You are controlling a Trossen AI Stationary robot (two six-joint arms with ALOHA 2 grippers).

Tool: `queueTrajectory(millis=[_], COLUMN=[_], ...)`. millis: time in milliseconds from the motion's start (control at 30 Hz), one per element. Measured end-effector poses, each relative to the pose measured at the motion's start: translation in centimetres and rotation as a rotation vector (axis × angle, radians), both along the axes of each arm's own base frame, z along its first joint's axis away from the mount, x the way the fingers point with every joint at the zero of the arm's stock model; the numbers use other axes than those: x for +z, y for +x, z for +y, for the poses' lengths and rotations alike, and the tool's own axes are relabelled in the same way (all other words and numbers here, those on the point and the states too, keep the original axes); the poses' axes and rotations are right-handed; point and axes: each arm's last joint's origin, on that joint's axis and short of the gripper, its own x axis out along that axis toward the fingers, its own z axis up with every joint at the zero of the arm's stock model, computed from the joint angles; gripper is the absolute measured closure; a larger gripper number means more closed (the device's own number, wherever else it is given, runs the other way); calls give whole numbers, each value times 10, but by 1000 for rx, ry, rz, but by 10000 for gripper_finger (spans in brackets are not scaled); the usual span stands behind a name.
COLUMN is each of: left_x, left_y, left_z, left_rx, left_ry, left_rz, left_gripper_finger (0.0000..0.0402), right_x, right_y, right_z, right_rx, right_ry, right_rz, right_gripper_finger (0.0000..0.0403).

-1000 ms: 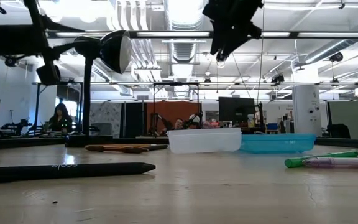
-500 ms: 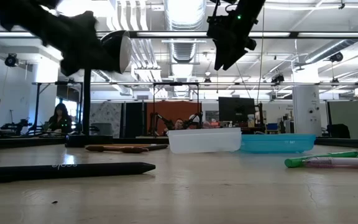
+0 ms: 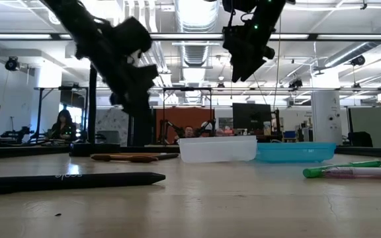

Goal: Pick & place school supplies into a supply box
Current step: Put the yellow pencil into the blue supply box

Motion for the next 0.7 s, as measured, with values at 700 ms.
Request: queueTrajectory(millis=[700], left_x=[-32], left_y=[44], left_z=[58], left_rx=[-27], left_ry=[-41], left_rz=[291], left_gripper_finger=[325], right_x=[-4], right_y=[-2], right_z=[0], right_rx=[15], right_ry=[1], right_rz=[30], right_gripper_finger=[179])
